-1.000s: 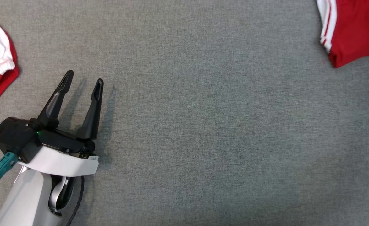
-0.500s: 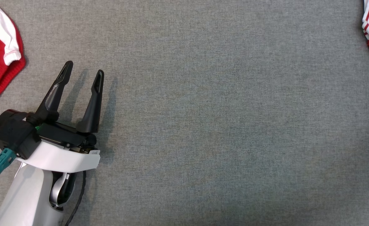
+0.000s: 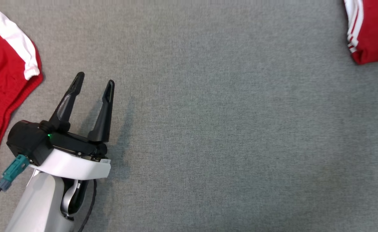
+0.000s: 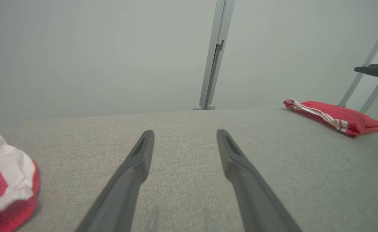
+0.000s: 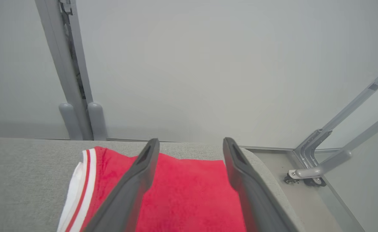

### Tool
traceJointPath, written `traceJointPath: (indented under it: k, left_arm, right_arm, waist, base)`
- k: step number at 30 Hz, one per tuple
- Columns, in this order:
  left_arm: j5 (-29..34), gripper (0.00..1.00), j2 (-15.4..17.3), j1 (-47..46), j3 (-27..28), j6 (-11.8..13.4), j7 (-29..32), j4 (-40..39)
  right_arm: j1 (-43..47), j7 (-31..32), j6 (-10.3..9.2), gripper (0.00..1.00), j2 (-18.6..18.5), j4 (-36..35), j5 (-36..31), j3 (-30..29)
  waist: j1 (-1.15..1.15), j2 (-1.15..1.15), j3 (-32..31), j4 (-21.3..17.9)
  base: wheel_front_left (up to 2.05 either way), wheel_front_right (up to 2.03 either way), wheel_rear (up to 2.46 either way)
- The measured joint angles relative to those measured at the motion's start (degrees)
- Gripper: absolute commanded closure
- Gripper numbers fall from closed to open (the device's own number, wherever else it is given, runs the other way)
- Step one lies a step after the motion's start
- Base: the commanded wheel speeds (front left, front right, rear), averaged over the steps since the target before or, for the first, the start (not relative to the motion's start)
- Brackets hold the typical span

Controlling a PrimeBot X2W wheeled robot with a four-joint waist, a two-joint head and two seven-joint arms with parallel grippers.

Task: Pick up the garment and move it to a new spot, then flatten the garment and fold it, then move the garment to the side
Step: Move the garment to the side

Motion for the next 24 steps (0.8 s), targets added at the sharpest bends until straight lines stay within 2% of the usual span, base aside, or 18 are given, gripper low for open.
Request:
traceJointPath:
  k: [7, 11, 24]
  left_arm:
    - [0.0, 0.0, -0.9, 2.4, 0.4, 0.0, 0.0, 2.2]
    - [0.0, 0.0, -1.6, 4.8, 1.4, 0.0, 0.0, 3.4]
    - [0.2, 0.0, -3.9, 12.4, 4.4, 2.0, 0.0, 5.1]
  right_arm:
    - [5.0, -4.0, 0.0, 0.0, 2.0, -2.0, 5.5, 6.6]
    - [9.2, -5.4, 0.0, 0.0, 3.5, -4.5, 11.0, 10.0]
    - [29.9, -5.6, 0.0, 0.0, 5.2, -20.7, 23.4, 17.5]
  waist:
    - [0.0, 0.0, -5.7, -1.1]
    - [0.0, 0.0, -9.3, -1.8]
    - [0.0, 0.0, -22.1, -3.3]
  base:
    - [0.0, 0.0, 0.0]
    - [0.0, 0.0, 0.0]
    - [0.0, 0.0, 0.0]
